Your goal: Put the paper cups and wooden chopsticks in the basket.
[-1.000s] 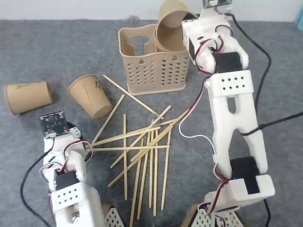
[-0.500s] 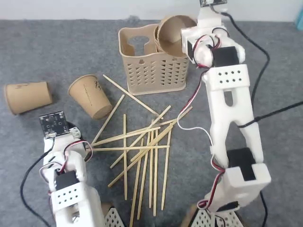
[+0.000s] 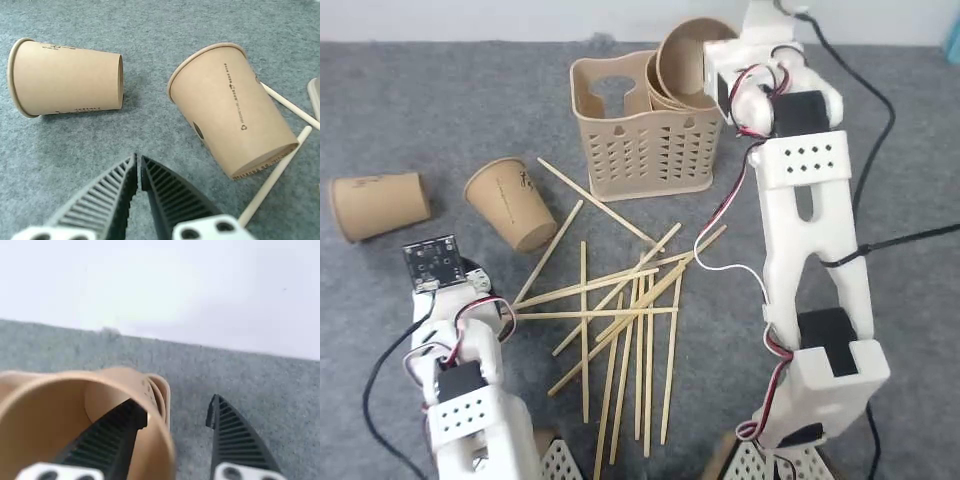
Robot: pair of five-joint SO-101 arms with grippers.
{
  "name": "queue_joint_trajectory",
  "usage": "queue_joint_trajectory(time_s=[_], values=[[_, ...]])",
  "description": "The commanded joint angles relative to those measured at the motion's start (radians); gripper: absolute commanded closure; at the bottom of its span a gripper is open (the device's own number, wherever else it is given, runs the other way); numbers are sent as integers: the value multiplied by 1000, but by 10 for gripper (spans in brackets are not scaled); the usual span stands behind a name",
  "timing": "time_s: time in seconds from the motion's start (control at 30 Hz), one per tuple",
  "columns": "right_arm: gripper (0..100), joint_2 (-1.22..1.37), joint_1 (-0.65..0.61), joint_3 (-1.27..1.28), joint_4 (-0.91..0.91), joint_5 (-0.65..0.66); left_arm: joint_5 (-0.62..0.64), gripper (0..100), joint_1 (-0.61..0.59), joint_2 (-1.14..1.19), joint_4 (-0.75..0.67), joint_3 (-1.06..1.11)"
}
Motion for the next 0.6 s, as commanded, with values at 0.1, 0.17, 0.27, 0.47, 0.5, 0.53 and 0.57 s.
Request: queue_joint_trajectory(time_s=[0.1,0.17,0.27,0.47,0.5,0.53,0.57], values=[[790,-51,-16,-126,76,-20,-18,987,6,-18,-26,-4],[790,-70,-21,-155,125,-21,-18,987,6,-18,-26,-4],[790,-105,-42,-187,197,-21,-18,987,6,-18,-26,-4],[794,-186,-90,-190,438,-14,-18,987,6,-18,-26,-4],[794,-189,-96,-190,483,-14,-18,987,6,-18,-26,-4],[795,-191,-96,-190,521,-14,-18,987,6,-18,-26,-4],[804,-193,-99,-190,558,-14,-18,987,6,-18,-26,-4]])
